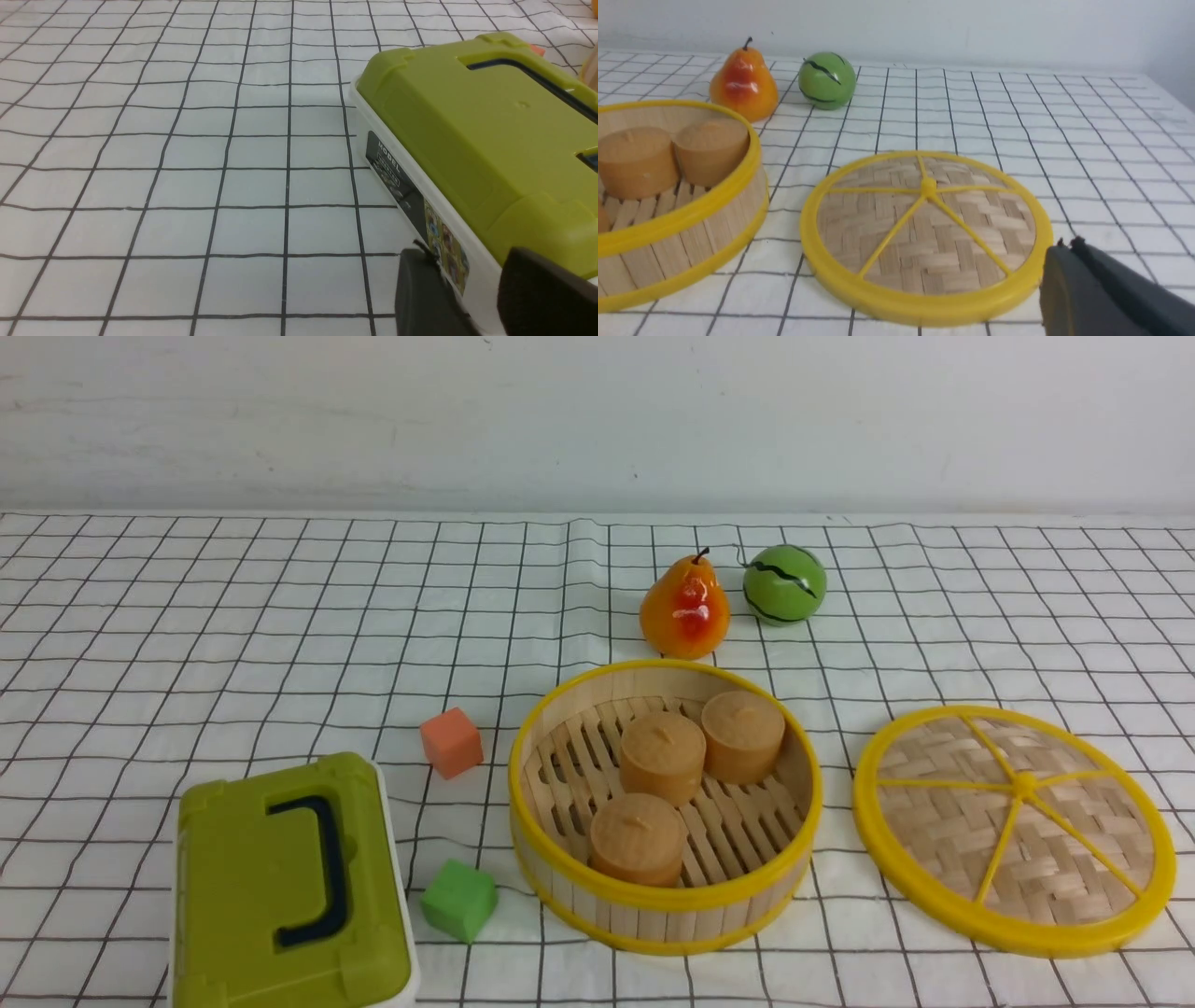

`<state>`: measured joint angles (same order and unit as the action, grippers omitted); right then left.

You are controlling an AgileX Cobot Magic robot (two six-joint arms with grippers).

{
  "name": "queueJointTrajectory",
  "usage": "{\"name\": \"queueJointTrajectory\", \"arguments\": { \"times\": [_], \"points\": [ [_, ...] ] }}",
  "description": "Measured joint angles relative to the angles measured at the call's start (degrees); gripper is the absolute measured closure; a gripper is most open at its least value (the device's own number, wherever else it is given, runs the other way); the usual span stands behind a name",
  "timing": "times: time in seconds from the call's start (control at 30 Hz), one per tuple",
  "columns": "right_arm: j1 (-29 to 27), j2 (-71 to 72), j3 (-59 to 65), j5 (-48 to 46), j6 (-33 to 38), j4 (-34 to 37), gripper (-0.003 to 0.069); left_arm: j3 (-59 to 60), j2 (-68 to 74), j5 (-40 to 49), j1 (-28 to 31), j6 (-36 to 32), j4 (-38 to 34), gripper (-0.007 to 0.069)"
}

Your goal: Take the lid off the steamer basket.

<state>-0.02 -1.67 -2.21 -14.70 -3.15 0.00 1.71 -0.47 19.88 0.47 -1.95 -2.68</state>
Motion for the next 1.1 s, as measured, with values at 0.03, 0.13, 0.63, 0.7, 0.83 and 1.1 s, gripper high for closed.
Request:
{"name": "queueJointTrajectory", "arguments": {
  "times": [0.03, 0.13, 0.63, 0.7, 0.83, 1.1],
  "points": [
    [0.0, 1.51, 2.33, 0.23, -1.93, 0.0, 0.0681, 0.0, 0.0, 0.0, 0.0, 0.0, 0.0, 0.0385],
    [0.0, 2.23, 3.61, -1.07, -3.06, 0.0, 0.0681, 0.0, 0.0, 0.0, 0.0, 0.0, 0.0, 0.0385],
    [-1.12, 2.29, 3.38, -6.99, -0.91, 1.27, 0.0681, 0.0, 0.0, 0.0, 0.0, 0.0, 0.0, 0.0385],
    [-1.14, 2.29, 3.31, -7.13, -0.96, 1.31, 0.0681, 0.0, 0.0, 0.0, 0.0, 0.0, 0.0, 0.0385],
    [-1.14, 2.29, 3.31, -7.24, -1.07, 1.31, 0.068, 0.0, 0.0, 0.0, 0.0, 0.0, 0.0, 0.0385],
    [-1.14, 2.29, 3.31, -7.29, -1.11, 1.31, 0.0676, 0.0, 0.0, 0.0, 0.0, 0.0, 0.0, 0.0385]
  ]
}}
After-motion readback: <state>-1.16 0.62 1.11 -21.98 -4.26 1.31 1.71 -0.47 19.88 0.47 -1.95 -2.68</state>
